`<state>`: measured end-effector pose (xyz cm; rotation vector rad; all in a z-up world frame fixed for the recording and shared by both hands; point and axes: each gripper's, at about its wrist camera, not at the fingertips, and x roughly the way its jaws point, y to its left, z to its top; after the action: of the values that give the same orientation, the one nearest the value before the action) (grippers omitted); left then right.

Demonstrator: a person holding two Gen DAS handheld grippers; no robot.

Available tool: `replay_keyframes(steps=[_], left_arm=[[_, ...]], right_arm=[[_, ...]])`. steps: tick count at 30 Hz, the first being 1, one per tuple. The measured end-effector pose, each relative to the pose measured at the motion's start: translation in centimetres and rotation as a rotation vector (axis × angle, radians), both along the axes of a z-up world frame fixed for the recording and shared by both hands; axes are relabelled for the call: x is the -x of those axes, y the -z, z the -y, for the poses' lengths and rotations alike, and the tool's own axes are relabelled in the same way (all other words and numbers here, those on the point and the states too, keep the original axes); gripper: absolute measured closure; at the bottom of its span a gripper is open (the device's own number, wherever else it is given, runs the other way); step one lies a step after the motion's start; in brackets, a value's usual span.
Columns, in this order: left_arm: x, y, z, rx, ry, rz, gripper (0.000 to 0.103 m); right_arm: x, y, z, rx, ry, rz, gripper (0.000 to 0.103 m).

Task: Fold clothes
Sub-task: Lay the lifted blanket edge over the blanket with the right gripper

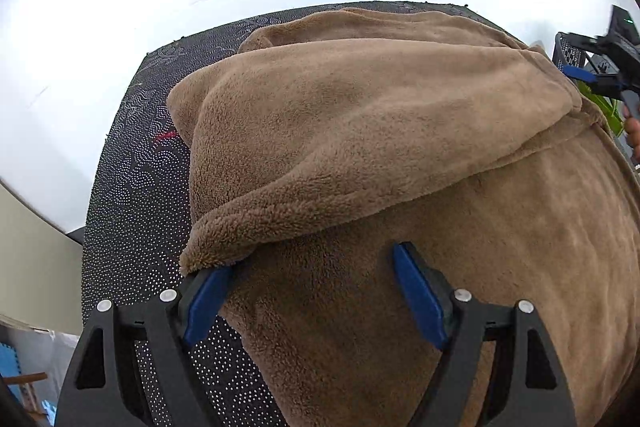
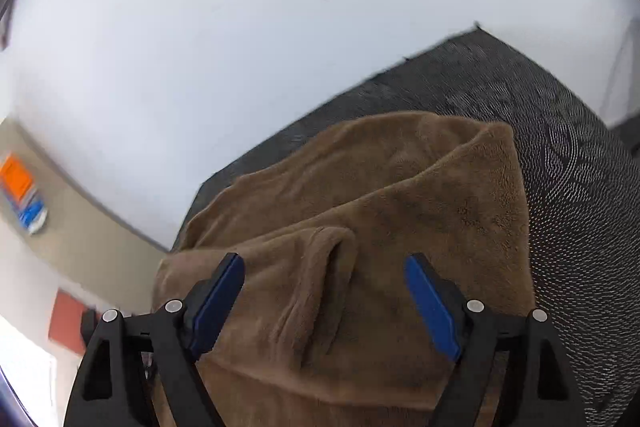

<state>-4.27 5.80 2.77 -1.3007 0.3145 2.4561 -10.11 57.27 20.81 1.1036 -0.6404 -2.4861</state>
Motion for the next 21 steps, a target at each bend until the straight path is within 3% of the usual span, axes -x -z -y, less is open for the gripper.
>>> replay_keyframes(steps=[4, 10, 12, 18, 19, 21], left_arm=[[0.0, -0.7, 0.3, -0.02, -0.01, -0.008, 0.019], [0.9, -1.7, 2.2, -0.078, -0.053, -0.024, 0.019], [0.7, -2.0, 3.0, -0.081, -0.086, -0.037, 0.019], [0.6, -3.7, 5.3, -0.205, -0.155, -0.107, 0.019], [0.9, -3.9, 5.4, -0.223, -0.168, -0.126, 0.017], [1.8, -3.9, 5.2, -0.238, -0.167, -0.152, 0.016]], right_arm=[[-2.2, 0.1, 2.0, -0.113, -0.094, -0.038, 0.019], [-1.4, 2.4, 4.5, -0.075, -0.162, -0.006, 0.051], [-1.0, 2.9, 5.1, -0.062, -0.166, 0.008, 0.07], [-0.7, 4.0, 6.2, -0.071, -0.185, 0.018, 0.071], [-0.6, 4.2, 6.3, -0.069, -0.186, 0.026, 0.074], [-0.5, 4.5, 6.3, -0.062, -0.174, 0.039, 0.089]])
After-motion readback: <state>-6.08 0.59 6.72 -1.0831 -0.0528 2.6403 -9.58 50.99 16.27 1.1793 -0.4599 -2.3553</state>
